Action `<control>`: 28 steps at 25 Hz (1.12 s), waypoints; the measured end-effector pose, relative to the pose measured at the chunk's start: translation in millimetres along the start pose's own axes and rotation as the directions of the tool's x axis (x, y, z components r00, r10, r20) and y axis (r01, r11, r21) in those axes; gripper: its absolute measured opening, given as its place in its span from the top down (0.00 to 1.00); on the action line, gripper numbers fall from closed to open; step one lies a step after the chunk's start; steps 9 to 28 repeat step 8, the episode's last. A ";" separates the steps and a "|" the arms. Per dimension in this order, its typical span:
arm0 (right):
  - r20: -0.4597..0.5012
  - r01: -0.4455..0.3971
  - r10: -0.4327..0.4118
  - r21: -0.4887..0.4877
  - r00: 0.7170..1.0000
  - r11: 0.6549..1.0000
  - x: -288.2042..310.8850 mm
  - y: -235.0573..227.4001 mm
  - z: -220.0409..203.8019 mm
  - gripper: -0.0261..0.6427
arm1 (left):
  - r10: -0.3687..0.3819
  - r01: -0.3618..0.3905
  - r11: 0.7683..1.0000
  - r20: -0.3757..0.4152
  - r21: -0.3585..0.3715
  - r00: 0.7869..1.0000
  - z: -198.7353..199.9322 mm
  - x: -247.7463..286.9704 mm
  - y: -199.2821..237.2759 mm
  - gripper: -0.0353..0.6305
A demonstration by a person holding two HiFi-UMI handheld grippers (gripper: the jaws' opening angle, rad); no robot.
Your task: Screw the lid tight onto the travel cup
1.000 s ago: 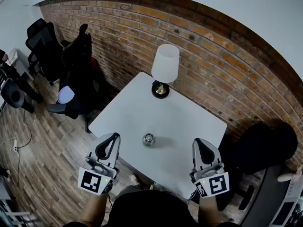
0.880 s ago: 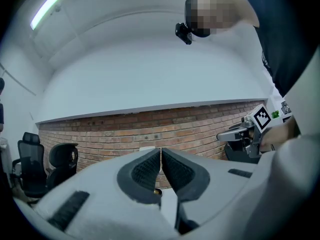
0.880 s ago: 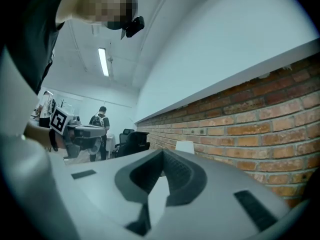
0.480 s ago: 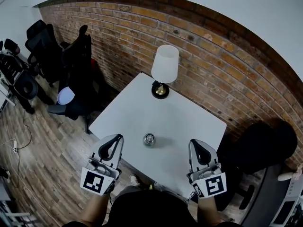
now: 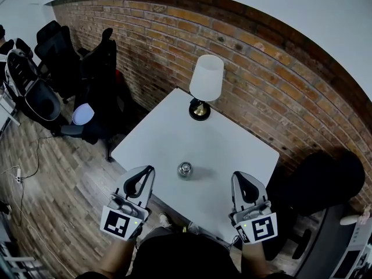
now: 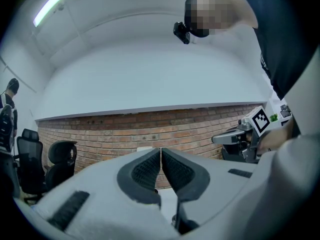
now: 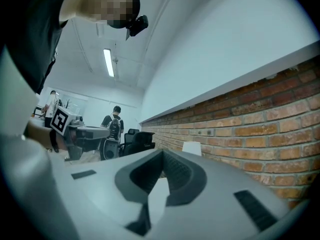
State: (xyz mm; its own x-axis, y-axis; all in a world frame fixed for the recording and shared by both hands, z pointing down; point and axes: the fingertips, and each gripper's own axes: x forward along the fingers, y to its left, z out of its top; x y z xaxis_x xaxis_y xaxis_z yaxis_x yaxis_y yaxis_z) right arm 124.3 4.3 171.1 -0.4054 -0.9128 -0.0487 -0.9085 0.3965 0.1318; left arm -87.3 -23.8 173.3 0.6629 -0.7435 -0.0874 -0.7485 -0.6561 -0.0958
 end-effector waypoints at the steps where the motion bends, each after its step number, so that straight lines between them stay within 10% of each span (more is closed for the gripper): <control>1: 0.000 -0.001 0.001 0.002 1.000 1.000 -0.2 0.8 -0.4 0.94 | 0.001 -0.001 1.000 -0.001 0.002 1.000 0.2 -1.3 0.0 0.90; 28: 0.008 -0.009 0.009 -0.003 1.000 1.000 3.7 4.1 1.1 0.94 | 0.002 -0.002 1.000 0.006 0.007 1.000 1.9 -2.6 1.4 0.90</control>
